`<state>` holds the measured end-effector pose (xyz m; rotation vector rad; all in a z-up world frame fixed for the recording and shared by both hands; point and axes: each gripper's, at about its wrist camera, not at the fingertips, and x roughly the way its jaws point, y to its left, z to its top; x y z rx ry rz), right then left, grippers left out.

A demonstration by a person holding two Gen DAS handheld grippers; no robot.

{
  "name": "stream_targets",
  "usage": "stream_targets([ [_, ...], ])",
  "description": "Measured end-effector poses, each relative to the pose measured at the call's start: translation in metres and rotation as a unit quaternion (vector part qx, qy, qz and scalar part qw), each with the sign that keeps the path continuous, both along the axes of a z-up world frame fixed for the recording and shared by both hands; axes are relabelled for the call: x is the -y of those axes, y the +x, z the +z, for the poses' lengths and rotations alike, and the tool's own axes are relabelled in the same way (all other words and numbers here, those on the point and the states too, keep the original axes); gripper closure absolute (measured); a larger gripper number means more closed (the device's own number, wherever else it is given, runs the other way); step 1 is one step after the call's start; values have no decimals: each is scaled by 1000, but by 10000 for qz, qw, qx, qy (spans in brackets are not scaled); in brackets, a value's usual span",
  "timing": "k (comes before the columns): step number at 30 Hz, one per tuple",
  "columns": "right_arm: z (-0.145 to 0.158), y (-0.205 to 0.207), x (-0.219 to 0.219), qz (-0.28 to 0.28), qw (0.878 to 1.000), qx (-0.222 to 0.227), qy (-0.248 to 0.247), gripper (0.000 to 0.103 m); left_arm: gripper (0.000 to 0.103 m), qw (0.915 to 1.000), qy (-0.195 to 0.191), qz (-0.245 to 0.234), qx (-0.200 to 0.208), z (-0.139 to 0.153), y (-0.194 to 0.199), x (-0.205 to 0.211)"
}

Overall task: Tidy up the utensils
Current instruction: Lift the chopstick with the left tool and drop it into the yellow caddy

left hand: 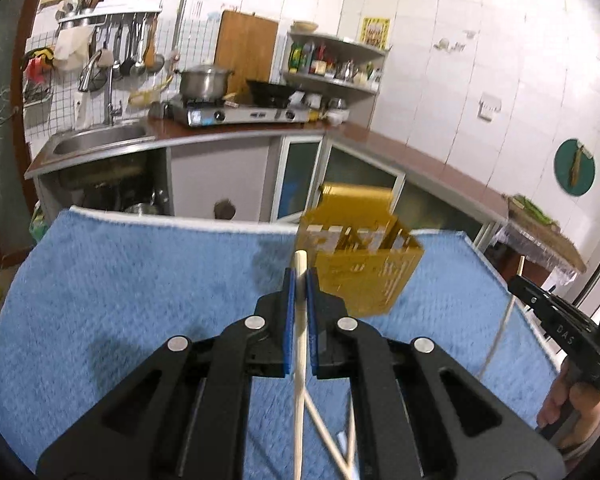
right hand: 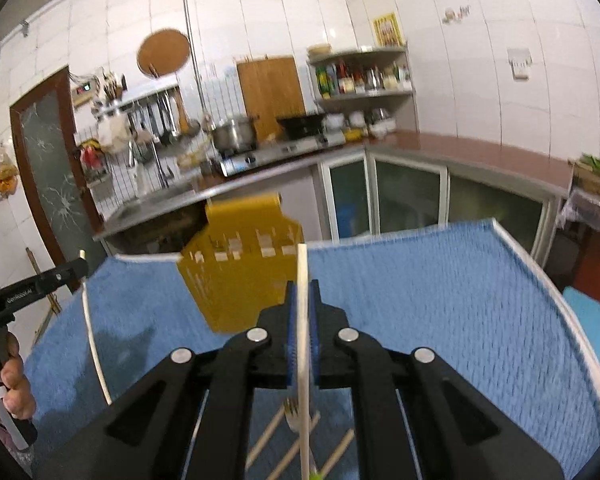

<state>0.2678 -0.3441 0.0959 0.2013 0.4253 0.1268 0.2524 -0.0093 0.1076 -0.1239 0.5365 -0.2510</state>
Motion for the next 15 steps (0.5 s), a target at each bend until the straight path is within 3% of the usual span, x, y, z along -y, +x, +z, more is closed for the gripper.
stream_targets([
  [15,108,58,-14,106,9942,1068,98,97,99,9948,-255,31,989,101,58,29],
])
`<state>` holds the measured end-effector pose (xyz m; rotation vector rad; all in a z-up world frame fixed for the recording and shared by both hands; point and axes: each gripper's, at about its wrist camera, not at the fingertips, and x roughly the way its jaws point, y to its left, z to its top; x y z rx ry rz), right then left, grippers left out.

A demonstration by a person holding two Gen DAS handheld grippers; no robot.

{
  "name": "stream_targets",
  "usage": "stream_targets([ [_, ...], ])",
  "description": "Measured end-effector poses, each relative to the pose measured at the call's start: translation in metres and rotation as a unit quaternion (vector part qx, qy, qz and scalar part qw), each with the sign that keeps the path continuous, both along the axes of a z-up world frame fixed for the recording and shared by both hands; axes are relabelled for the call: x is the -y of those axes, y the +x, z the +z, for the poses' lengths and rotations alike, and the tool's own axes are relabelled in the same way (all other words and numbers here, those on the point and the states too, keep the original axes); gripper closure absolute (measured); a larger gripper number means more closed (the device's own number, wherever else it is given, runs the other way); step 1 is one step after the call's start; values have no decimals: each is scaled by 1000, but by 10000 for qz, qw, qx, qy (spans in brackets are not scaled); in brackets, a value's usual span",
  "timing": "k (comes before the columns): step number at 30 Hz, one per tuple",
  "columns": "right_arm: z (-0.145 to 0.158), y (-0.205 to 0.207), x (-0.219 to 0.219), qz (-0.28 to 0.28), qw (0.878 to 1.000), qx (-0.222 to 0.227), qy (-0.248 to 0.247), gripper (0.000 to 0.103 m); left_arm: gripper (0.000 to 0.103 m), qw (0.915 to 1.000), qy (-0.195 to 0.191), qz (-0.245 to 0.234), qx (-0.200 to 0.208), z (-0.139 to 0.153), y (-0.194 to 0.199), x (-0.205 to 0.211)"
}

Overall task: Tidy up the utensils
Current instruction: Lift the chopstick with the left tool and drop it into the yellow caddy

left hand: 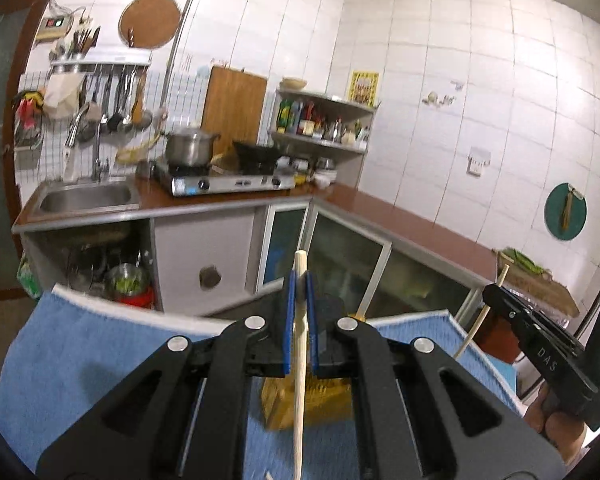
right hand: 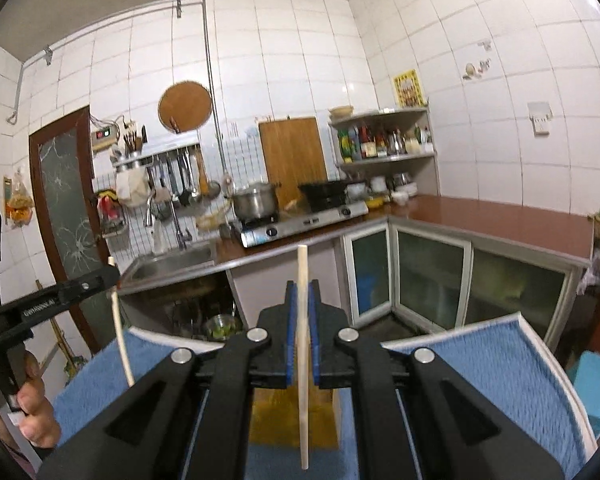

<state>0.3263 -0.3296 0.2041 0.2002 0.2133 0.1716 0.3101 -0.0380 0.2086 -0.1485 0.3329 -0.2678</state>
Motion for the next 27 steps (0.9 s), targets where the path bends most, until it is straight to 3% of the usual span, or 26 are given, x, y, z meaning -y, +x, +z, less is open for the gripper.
stream_targets([
  [6,29,34,-10,-121,9994,278,-146,97,99,9983,55,105,574,25,26,24],
  [10,25,55,-15,-166,9990,310,-271,97,99,9972,145,137,718,21,52,42],
  [21,-45,96,-10,-19,9996,-92,-284,97,99,9984,357,132,424,-48,101,56],
  [27,-81,103,-10,112,9991,-353,-213,97,99,9991,394,127,-2,-92,107,43],
])
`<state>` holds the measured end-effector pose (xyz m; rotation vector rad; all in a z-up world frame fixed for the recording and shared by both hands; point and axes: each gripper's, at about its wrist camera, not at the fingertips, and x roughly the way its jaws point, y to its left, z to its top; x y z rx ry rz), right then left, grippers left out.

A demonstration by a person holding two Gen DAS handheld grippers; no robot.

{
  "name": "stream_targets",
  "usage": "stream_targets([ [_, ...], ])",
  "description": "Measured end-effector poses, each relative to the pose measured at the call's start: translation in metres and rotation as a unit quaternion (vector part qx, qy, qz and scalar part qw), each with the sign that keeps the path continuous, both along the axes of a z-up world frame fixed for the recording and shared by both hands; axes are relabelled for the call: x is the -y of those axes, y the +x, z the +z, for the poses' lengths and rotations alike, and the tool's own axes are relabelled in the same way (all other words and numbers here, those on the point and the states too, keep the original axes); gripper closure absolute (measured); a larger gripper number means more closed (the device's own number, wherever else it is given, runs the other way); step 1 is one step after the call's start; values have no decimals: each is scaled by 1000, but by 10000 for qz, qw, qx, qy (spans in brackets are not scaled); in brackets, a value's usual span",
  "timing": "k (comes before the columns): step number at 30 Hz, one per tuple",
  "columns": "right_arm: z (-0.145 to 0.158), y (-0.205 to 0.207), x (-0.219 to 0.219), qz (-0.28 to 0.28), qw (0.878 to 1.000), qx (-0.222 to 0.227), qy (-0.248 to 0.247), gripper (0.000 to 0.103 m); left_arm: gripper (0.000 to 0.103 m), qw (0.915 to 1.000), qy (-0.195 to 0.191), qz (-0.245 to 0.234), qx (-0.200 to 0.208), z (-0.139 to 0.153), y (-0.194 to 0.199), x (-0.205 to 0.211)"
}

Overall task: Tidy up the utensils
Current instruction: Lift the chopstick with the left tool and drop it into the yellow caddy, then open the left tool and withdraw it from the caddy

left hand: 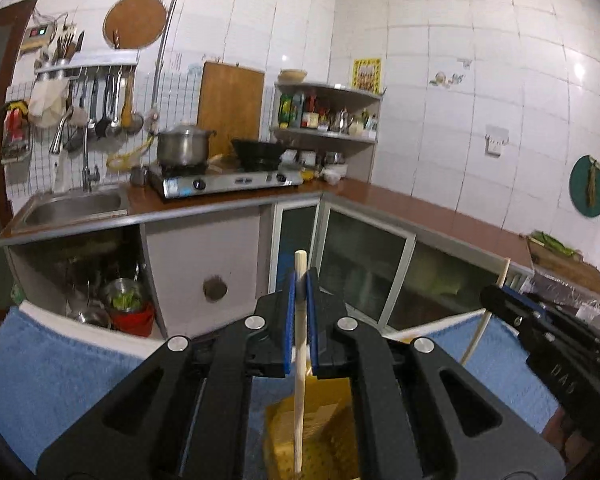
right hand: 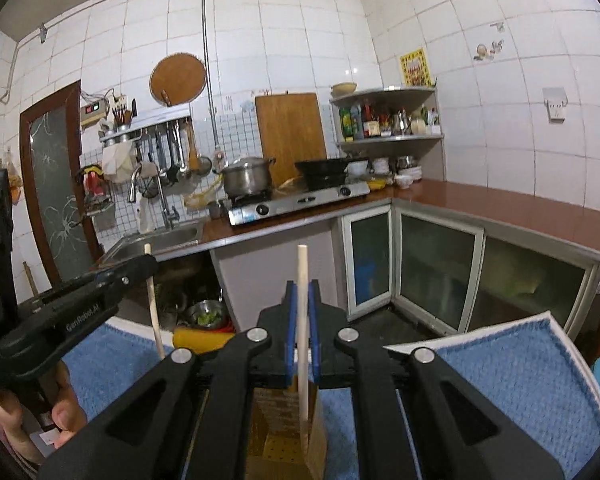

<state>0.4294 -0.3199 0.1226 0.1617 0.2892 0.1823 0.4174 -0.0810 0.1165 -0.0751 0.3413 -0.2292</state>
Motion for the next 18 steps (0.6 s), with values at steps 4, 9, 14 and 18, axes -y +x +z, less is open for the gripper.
stream_targets([
  [4,-15,-2,-4,92,9999,-80,-19,97,99,9998,63,7,-179,-17,-2,-4],
  [9,-25,-1,-5,82,9997,-214,-8,97,98,9995,125,93,-283,-28,-6,-10],
  [14,-29,-6,-9,80,9996,-215,-141,97,98,9990,36,142,-433,-25,-12,-17],
  [18,-21,-16,-6,83,9997,-220,-64,96,94,9990,140,181,-385,-14,-31,-19],
])
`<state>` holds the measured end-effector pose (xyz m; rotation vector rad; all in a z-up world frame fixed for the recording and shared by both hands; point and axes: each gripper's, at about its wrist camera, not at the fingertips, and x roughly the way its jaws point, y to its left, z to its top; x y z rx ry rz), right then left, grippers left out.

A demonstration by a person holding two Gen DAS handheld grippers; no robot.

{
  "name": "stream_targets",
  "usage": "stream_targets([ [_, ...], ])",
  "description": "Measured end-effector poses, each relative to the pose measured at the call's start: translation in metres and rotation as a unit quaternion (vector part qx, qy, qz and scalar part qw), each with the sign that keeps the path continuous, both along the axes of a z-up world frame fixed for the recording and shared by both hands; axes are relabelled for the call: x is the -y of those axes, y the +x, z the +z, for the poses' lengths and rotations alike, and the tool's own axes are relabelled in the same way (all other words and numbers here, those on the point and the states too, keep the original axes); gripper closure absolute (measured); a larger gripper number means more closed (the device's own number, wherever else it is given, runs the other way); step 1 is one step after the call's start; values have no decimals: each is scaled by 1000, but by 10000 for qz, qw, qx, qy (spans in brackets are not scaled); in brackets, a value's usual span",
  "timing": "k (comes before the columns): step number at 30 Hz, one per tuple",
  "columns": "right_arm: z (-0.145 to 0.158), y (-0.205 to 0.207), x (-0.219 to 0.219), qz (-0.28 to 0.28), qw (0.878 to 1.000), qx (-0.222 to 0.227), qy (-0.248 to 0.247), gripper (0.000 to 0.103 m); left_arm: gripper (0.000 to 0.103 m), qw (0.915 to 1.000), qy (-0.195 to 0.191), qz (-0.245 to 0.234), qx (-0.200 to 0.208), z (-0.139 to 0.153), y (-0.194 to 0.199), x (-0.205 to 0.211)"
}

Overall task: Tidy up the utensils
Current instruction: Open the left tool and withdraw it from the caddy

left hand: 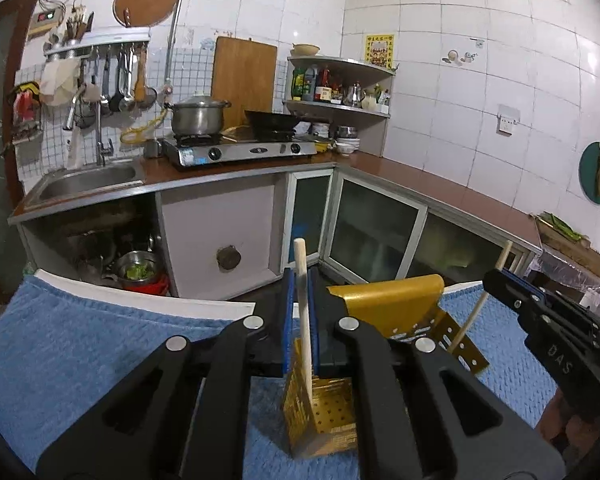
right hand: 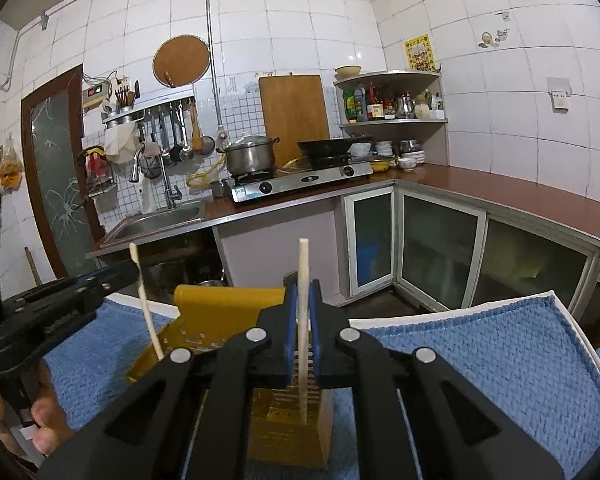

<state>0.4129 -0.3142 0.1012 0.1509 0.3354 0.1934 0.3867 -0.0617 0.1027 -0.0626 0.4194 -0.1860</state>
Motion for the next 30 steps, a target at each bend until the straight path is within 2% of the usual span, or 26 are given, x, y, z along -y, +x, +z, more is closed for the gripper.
stream_targets([
  [1,4,-3,1,7,10000,4,22,96,83,10000,-1,20,12,5,-7,-3],
  [2,7,-6,2,15,10000,-1,28,96,65,10000,-19,36,17,8,-12,-5],
  [3,11,-11,3,18,10000,2,16,95,56,10000,-43,71,32,11,-18,-8],
  [4,15,-17,4,12,10000,6,-21,93,43,9999,-52,122,60,14,-25,-11],
  [5,17,-24,5,-2,10000,10,-58,80,35,9997,-47,202,111,17,-34,-14],
  [6,19,-29,6,-19,10000,25,-72,61,32,9996,-35,238,144,19,-41,-17],
  [7,21,-38,9,-59,9999,77,-72,53,26,9996,-24,249,162,19,-48,-19],
  [8,21,-47,11,-66,9999,111,-81,50,19,9996,-18,243,157,18,-57,-22],
  [11,17,-67,13,-73,9998,-74,-151,47,6,9994,21,342,50,10,-76,-29],
  [16,-7,-97,17,-152,9984,-446,-311,32,5,9983,187,479,-287,-11,-99,-36],
  [18,-18,-108,17,-322,9972,-525,-419,21,5,9975,206,496,-458,-24,-106,-38],
  [19,-24,-112,16,-390,9965,-565,-483,19,5,9972,194,484,-537,-30,-109,-38],
  [21,-37,-120,16,-430,9942,-775,-605,18,5,9958,216,503,-734,-42,-113,-39],
  [27,-69,-131,19,-318,9895,-1287,-572,18,5,9906,363,451,-1240,-74,-119,-35],
  [30,-89,-132,18,-328,9857,-1527,-635,18,5,9853,426,380,-1611,-94,-115,-31],
])
